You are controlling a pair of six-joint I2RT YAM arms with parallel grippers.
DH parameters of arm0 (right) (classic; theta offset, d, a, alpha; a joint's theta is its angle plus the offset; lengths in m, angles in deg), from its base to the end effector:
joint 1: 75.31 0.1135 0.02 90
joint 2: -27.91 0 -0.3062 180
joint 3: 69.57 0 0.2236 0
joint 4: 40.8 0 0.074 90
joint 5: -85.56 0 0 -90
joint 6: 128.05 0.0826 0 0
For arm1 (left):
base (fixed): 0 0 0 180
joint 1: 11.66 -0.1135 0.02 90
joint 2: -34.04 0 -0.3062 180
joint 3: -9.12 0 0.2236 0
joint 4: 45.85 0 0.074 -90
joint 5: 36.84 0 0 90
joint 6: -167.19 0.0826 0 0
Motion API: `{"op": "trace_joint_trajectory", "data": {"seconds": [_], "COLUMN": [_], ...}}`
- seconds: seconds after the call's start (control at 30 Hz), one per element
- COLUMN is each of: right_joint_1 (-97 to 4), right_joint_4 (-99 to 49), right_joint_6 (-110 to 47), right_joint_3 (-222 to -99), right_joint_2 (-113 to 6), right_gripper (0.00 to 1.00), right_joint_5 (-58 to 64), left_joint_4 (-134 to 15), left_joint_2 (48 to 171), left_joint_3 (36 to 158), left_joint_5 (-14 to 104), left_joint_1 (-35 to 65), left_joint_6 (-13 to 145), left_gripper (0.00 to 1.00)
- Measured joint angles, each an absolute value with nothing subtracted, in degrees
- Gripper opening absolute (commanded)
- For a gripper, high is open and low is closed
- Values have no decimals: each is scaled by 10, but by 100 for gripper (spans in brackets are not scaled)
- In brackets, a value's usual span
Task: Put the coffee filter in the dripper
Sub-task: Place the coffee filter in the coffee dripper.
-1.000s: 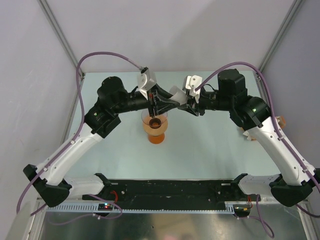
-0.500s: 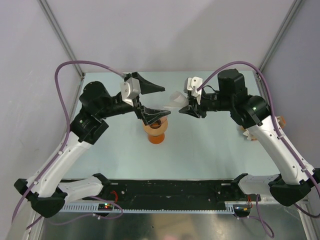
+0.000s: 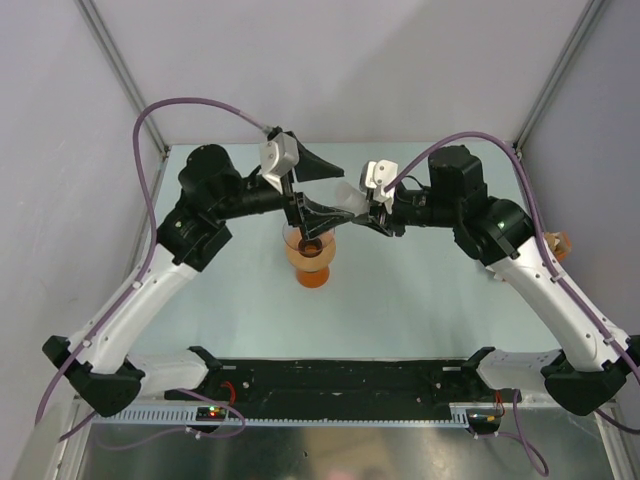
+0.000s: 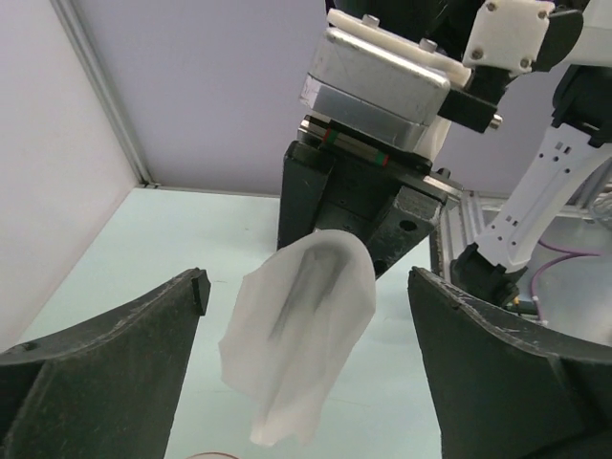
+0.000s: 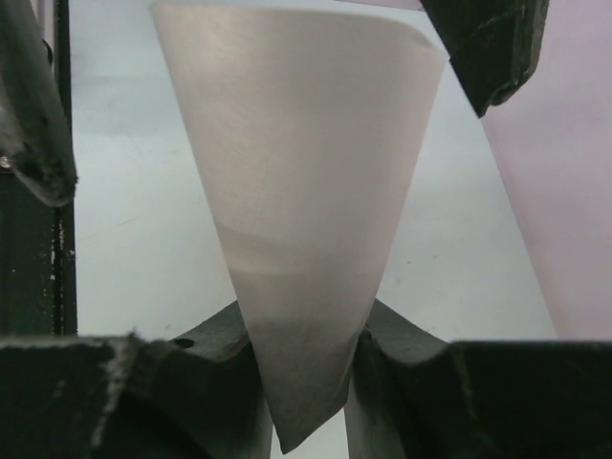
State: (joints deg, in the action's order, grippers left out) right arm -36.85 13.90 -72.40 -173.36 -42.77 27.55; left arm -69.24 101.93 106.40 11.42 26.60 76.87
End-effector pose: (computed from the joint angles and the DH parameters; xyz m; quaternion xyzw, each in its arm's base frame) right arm 0.1607 0.1835 0.4716 -0.5965 0.5479 0.2471 0.5319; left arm 0.1501 -0.1884 0.5211 0.4536 0.5052 -0.4544 0.5767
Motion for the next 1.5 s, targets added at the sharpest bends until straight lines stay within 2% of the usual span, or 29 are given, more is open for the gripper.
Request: {"op": "trace_joint_trajectory", "data": {"seconds": [0.37, 0.67, 0.8, 0.9, 1.0, 1.07, 1.17, 1.27, 1.37, 1.5], "right_joint_1": [-363, -363, -364, -367, -372, -379, -400, -431, -458, -477], "right_joint_4": [119, 120, 120, 120, 120, 120, 127, 139, 143, 142], "right_joint_6": [-728, -728, -728, -726, -723, -716, -696, -666, -634, -598], "right_joint_3": [-1729, -1729, -1729, -1729, -1729, -1729, -1734, -1753, -1778, -1805], "right_joint_2": [-420, -420, -419, -419, -419, -419, -419, -420, -420, -420], "right_gripper": [26, 27, 29, 34, 50, 57, 67, 71, 67, 55], "right_joint_5": [260, 274, 281, 290, 300, 314, 344, 383, 427, 476], "left_joint_4": [-693, -693, -688, -676, -662, -653, -648, -642, -639, -636], "left_joint_2": [1042, 1042, 1042, 1042, 1041, 1041, 1041, 1039, 1036, 1034], "left_joint_3": [1074, 1074, 1074, 1074, 1072, 1070, 1064, 1055, 1045, 1040], "left_joint_5": [76, 64, 64, 64, 62, 57, 44, 32, 22, 13], "left_joint_1": [266, 267, 263, 258, 255, 254, 254, 253, 251, 249], "left_joint_6": [748, 760, 756, 756, 757, 758, 769, 783, 798, 812], "left_gripper": [52, 41, 32, 21, 11, 4, 1, 0, 0, 0]}}
